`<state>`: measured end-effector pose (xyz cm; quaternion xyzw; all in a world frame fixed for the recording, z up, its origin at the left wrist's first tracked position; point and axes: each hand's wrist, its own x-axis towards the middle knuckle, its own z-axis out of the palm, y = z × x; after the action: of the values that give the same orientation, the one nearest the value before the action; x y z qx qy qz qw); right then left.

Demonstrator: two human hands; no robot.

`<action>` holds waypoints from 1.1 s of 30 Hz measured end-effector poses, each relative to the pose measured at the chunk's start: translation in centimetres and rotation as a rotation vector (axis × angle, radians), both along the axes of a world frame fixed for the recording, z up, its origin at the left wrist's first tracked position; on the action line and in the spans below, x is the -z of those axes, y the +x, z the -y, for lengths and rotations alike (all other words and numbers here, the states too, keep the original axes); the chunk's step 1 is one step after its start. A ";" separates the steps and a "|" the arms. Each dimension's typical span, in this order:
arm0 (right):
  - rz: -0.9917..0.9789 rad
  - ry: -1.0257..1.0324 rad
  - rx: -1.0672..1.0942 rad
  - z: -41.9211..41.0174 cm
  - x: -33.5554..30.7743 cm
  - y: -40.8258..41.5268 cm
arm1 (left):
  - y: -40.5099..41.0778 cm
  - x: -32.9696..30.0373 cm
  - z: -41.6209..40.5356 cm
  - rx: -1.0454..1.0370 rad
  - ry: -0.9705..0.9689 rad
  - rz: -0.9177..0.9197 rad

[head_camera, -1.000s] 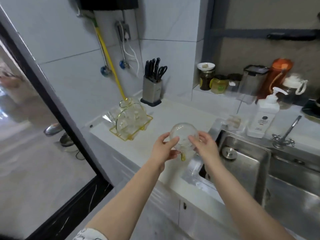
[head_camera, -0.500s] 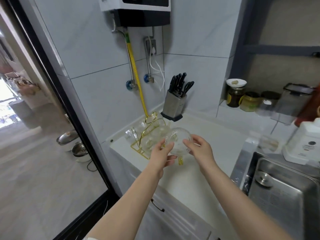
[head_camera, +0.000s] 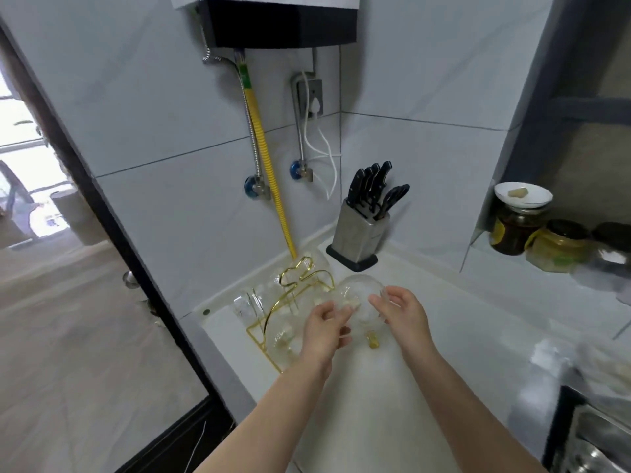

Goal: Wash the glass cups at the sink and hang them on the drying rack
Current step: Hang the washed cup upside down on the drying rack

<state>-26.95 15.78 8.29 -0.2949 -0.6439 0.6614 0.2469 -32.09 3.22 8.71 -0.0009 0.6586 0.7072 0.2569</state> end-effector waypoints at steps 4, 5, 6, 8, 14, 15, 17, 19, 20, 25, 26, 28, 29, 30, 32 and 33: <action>0.014 0.003 -0.037 -2.5 1.1 -2.7 | -2.2 0.8 -2.2 -0.004 -0.034 -0.043; 0.011 -0.006 -0.039 -2.9 1.4 -3.3 | -2.7 1.0 -2.6 -0.004 -0.063 -0.061; 0.007 -0.014 -0.041 -3.2 1.6 -3.8 | -3.2 1.2 -2.9 0.000 -0.102 -0.086; 0.009 -0.019 -0.044 -3.9 2.0 -5.0 | -4.4 1.5 -3.7 0.006 -0.204 -0.164; 0.059 0.003 0.028 -5.4 3.7 -8.0 | -8.4 3.3 -5.3 0.079 -0.503 -0.420; 0.078 0.008 0.034 -5.6 4.1 -8.3 | -8.9 3.8 -5.4 0.098 -0.552 -0.442; 0.106 -0.005 0.032 -5.8 4.9 -8.7 | -9.7 4.5 -5.6 0.117 -0.601 -0.461; 0.116 -0.037 0.031 -6.1 5.7 -9.2 | -10.4 4.6 -5.9 0.114 -0.614 -0.477; 0.121 -0.045 0.029 -6.2 6.1 -9.5 | -10.8 4.7 -5.9 0.104 -0.620 -0.492; 0.151 -0.068 0.010 -6.6 7.6 -11.1 | -12.2 5.9 -6.0 0.126 -0.677 -0.540; 0.155 -0.064 0.005 -6.7 7.9 -11.3 | -12.3 6.1 -6.0 0.134 -0.706 -0.548; 0.170 -0.061 -0.003 -6.9 8.5 -11.9 | -12.6 6.5 -6.1 0.162 -0.782 -0.573; 0.178 -0.062 -0.008 -7.0 8.8 -12.1 | -12.7 6.6 -6.2 0.178 -0.813 -0.580; 0.183 -0.061 -0.016 -7.1 9.1 -12.3 | -12.7 6.7 -6.2 0.189 -0.835 -0.586; 0.192 -0.061 -0.036 -7.3 9.7 -12.5 | -12.8 6.8 -6.4 0.216 -0.881 -0.592; 0.201 -0.063 -0.040 -7.3 9.9 -12.6 | -12.9 6.9 -6.5 0.237 -0.906 -0.592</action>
<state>-39.54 23.05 -1.58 -0.3544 -0.6500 0.6533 0.1585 -44.99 9.71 1.84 0.1615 0.9367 0.2897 0.1124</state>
